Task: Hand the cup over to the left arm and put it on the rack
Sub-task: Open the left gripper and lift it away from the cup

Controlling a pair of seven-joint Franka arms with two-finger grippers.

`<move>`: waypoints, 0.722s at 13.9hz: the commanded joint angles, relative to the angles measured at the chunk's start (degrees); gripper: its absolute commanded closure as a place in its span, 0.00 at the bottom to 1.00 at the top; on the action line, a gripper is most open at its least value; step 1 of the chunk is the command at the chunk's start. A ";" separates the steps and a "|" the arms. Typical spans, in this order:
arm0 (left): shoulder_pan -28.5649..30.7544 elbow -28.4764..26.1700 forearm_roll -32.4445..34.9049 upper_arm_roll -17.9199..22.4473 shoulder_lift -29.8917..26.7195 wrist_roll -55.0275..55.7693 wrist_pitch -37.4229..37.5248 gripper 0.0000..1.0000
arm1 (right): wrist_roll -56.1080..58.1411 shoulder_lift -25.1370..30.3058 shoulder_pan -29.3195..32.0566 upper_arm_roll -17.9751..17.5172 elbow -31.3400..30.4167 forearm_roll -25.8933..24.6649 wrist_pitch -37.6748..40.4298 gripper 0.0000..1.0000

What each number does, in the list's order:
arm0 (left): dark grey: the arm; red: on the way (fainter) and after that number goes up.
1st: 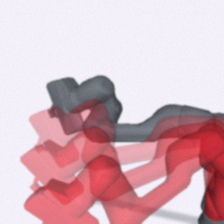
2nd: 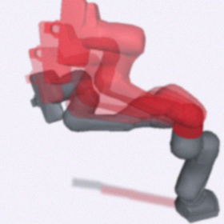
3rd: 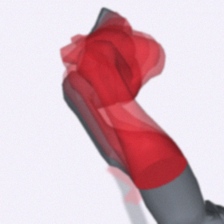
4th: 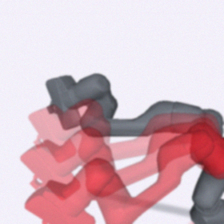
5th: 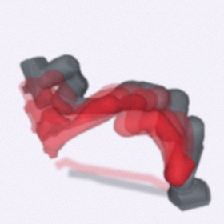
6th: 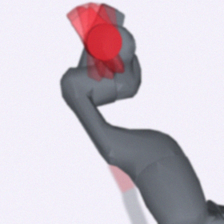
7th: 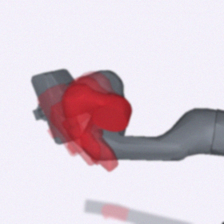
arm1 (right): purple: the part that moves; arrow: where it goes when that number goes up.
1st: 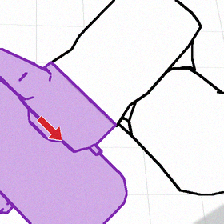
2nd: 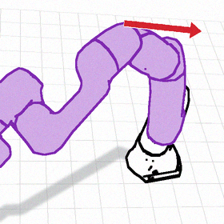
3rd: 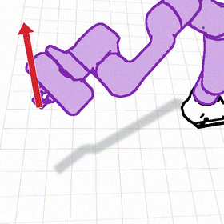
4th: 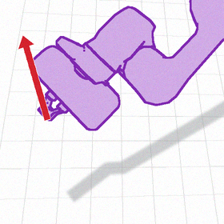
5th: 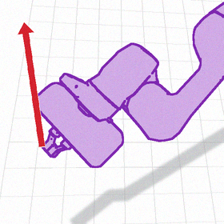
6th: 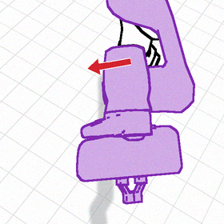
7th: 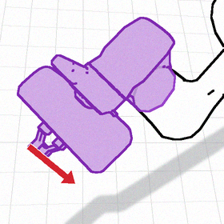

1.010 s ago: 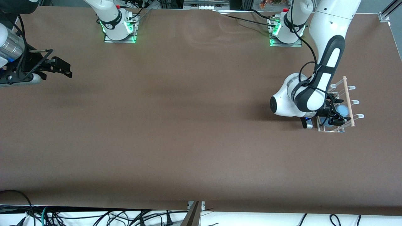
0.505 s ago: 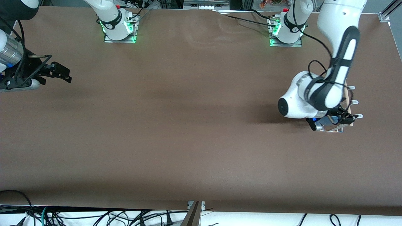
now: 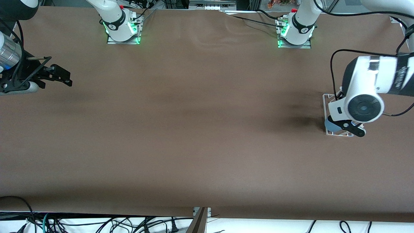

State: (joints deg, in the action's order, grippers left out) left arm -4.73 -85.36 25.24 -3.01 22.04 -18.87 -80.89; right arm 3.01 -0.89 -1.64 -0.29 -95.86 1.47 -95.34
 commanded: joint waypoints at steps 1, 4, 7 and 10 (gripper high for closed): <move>0.85 6.25 -12.88 -0.33 -0.59 5.59 2.05 0.00 | 0.86 -0.25 0.41 -0.15 0.94 -0.06 0.06 0.01; 1.12 10.72 -20.41 -0.85 -2.70 7.96 1.52 0.00 | 0.86 -0.34 0.41 -0.15 0.94 0.02 0.06 0.01; 2.34 12.86 -26.97 -0.24 -4.62 8.57 0.30 0.00 | 0.86 -0.34 0.41 -0.15 0.94 0.02 0.06 0.01; 4.81 -0.71 -27.96 -0.15 -15.23 8.85 -12.32 0.00 | 0.86 -0.34 0.41 -0.15 0.94 0.02 0.06 0.01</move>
State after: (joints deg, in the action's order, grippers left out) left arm -1.98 -74.85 -0.72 -2.96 15.31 -10.70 -86.20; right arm 3.01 -0.95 -1.63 -0.26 -95.83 1.47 -95.41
